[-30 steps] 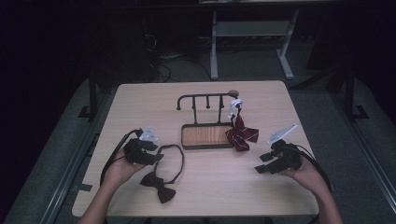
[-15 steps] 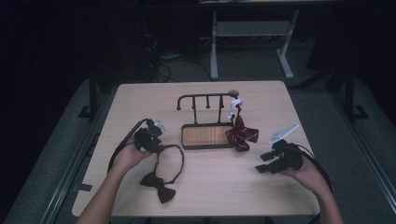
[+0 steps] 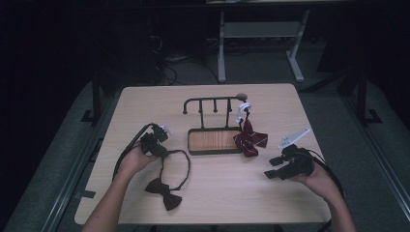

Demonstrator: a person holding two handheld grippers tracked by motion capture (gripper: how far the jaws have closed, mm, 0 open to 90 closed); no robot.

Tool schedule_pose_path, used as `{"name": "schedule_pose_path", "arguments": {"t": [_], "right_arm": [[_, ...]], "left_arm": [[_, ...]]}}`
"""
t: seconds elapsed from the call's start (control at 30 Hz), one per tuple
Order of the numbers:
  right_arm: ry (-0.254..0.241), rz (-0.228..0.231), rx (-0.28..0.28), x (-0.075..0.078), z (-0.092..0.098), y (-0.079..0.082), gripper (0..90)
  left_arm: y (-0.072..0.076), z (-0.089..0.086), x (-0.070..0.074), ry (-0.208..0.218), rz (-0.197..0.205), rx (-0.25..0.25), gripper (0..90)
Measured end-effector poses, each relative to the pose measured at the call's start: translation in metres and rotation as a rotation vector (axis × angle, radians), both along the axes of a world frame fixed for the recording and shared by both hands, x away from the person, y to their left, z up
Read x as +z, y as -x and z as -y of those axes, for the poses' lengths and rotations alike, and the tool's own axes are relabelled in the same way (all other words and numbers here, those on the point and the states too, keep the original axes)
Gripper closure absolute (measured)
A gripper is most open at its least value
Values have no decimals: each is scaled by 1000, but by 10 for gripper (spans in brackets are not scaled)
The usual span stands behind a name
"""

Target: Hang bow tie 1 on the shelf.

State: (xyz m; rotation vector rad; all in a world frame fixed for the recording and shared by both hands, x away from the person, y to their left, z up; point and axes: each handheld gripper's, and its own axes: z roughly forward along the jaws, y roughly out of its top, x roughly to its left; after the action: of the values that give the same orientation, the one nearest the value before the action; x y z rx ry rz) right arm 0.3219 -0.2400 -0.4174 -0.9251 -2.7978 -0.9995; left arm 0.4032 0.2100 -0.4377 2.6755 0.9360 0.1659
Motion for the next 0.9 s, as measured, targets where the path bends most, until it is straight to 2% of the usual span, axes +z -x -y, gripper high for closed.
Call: {"name": "schedule_pose_path", "arguments": {"t": [0.17,0.3,0.57,0.67,0.73,0.8,0.9], "right_arm": [[-5,9,-3,1,1,0,408],[-9,4,-4,1,1,0,407],[-1,1,-9,-2,2,-1,405],[-6,-5,-15,-1,4,-1,406],[-5,0,-19,-1,5,-2,405],[-12,-1,-22,0,7,-2,405],[-11,-8,-30,-1,8,-2,404]], "left_arm": [[1,1,0,2,-7,-13,891],[2,0,1,2,-17,-23,896],[9,-3,11,36,-11,-50,897],[12,-5,15,54,-13,-58,897],[14,-6,19,96,-14,-61,897],[15,-6,23,84,-12,-80,897],[18,-6,31,110,-4,-96,897]]}}
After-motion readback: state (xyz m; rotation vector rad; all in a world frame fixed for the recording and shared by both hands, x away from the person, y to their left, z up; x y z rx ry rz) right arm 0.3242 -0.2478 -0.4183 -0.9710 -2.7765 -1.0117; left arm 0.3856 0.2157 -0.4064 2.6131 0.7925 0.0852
